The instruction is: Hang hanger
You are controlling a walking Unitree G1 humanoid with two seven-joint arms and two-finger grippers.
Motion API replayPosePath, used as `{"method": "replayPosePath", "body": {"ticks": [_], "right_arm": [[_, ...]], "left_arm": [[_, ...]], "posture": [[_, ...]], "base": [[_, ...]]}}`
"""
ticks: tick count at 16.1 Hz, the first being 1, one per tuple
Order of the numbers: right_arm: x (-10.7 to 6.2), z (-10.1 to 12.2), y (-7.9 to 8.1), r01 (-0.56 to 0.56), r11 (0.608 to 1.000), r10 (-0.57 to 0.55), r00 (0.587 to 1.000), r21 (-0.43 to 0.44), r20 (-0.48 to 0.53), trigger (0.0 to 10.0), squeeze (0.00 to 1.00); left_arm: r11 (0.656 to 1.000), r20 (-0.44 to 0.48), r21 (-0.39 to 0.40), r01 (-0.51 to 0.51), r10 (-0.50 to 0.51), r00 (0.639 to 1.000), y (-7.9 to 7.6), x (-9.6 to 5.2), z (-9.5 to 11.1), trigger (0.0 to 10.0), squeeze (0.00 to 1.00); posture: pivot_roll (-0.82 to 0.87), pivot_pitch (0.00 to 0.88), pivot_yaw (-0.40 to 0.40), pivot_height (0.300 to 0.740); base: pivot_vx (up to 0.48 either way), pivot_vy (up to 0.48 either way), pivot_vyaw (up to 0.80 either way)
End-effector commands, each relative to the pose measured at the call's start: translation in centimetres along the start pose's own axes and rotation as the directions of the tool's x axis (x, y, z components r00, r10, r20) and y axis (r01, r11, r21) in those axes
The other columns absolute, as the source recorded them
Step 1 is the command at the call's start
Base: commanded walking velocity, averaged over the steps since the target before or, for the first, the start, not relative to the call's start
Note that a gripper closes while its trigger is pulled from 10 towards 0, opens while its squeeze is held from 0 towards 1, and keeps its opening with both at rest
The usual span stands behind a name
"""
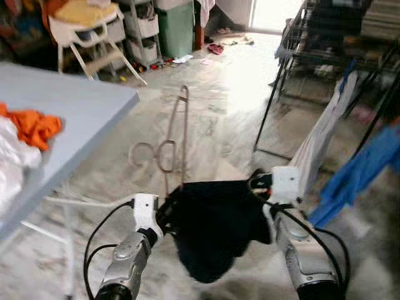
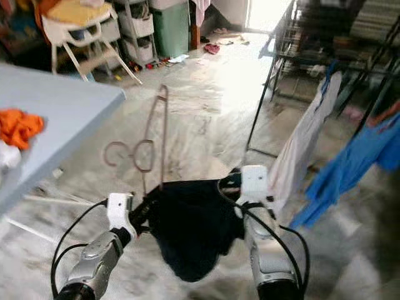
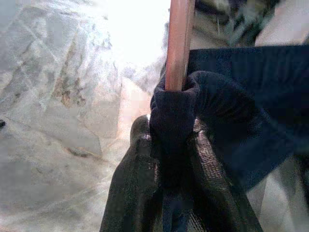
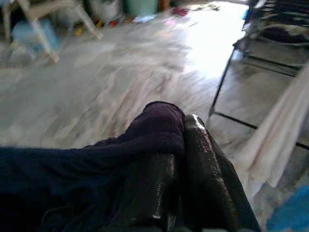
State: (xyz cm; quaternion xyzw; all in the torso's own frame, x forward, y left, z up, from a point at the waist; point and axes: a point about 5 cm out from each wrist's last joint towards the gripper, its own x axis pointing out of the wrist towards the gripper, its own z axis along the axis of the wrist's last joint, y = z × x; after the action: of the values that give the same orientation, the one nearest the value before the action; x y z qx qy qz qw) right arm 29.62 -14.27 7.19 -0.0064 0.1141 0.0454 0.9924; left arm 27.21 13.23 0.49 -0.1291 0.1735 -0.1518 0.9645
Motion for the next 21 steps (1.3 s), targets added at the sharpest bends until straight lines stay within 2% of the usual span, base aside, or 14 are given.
{"method": "replayPosePath", "body": {"ticks": [1, 2, 4, 5, 6, 7, 10, 13, 15, 16, 18, 21], "right_arm": [[0.5, 0.3, 0.6, -0.049, 0.999, 0.049, 0.999, 0.002, -0.013, 10.0, 0.00], [0.9, 0.6, 1.3, -0.097, 0.995, 0.097, 0.995, -0.017, -0.012, 10.0, 0.00], [1.2, 0.8, 1.7, -0.104, 0.994, 0.104, 0.995, -0.012, -0.002, 10.0, 0.00], [1.2, 0.8, 1.6, -0.097, 0.995, 0.097, 0.995, 0.000, 0.000, 10.0, 0.00], [1.0, 0.4, 1.3, -0.075, 0.997, 0.075, 0.997, 0.018, -0.011, 10.0, 0.00], [0.8, -0.1, 1.0, -0.051, 0.998, 0.052, 0.998, 0.035, -0.022, 10.0, 0.00], [-0.5, -1.4, -0.4, 0.008, 0.998, -0.005, 0.999, 0.069, -0.047, 10.0, 0.00], [-1.2, -1.9, 0.0, 0.010, 0.996, -0.005, 0.998, 0.088, -0.058, 10.0, 0.00], [-0.8, -1.5, 0.3, -0.030, 0.997, 0.033, 0.998, 0.064, -0.046, 10.0, 0.00], [-0.4, -1.5, -0.3, -0.013, 0.995, 0.020, 0.997, 0.102, -0.068, 10.0, 0.00], [-0.2, -0.7, -0.4, -0.017, 0.996, 0.022, 0.998, 0.090, -0.052, 10.0, 0.00], [-0.4, -0.7, -0.4, 0.000, 0.994, 0.005, 0.999, 0.107, -0.048, 10.0, 0.00]], "left_arm": [[0.998, 0.047, -0.013, -0.061, 0.062, 0.997, 0.6, -0.5, 0.4, 10.0, 0.00], [0.996, 0.057, -0.003, -0.090, 0.090, 0.994, 1.0, -1.0, 0.2, 10.0, 0.00], [0.992, 0.035, -0.009, -0.124, 0.125, 0.992, 1.7, -1.7, -0.5, 10.0, 0.00], [0.993, 0.032, -0.008, -0.116, 0.117, 0.993, 1.6, -1.8, -0.6, 10.0, 0.00], [0.995, 0.034, 0.036, -0.094, 0.092, 0.995, 1.6, -1.9, -0.1, 10.0, 0.00], [0.996, 0.031, 0.046, -0.081, 0.080, 0.996, 1.5, -2.0, 0.2, 10.0, 0.00], [0.996, -0.009, 0.077, -0.036, 0.037, 0.999, 1.6, -2.3, 0.2, 10.0, 0.00], [0.996, -0.053, 0.088, -0.010, 0.014, 0.998, 1.9, -3.2, -0.3, 10.0, 0.00], [0.997, -0.054, 0.080, -0.019, 0.023, 0.998, 2.1, -3.2, -0.3, 10.0, 0.00], [0.997, -0.048, 0.050, -0.060, 0.062, 0.997, 2.2, -3.1, -0.3, 10.0, 0.00], [0.998, -0.027, 0.010, -0.056, 0.056, 0.998, 1.5, -2.7, 0.4, 10.0, 0.00], [0.999, -0.026, 0.033, -0.018, 0.019, 0.999, 1.0, -2.1, 1.3, 10.0, 0.00]], "posture": [[-0.06, 0.000, -0.105, 0.740], [-0.05, 0.000, -0.114, 0.740], [-0.06, 0.000, -0.090, 0.740], [-0.06, 0.000, -0.080, 0.740], [-0.07, 0.000, -0.057, 0.740], [-0.08, 0.000, -0.037, 0.740], [-0.10, 0.000, 0.006, 0.740], [-0.12, 0.000, -0.006, 0.740], [-0.12, 0.000, -0.007, 0.740], [-0.10, 0.000, -0.020, 0.740], [-0.13, 0.000, -0.009, 0.740], [-0.14, 0.000, 0.003, 0.740]], "base": [[0.000, 0.000, 0.00], [0.000, 0.000, 0.00], [0.000, 0.000, 0.00], [0.000, 0.000, 0.00], [0.000, 0.000, 0.00], [0.000, 0.000, 0.00], [0.000, 0.000, -0.59], [0.000, 0.000, -0.73], [0.000, 0.000, -0.75], [-0.285, 0.000, 0.00], [-0.300, 0.000, 0.00], [-0.325, 0.000, 0.00]]}}
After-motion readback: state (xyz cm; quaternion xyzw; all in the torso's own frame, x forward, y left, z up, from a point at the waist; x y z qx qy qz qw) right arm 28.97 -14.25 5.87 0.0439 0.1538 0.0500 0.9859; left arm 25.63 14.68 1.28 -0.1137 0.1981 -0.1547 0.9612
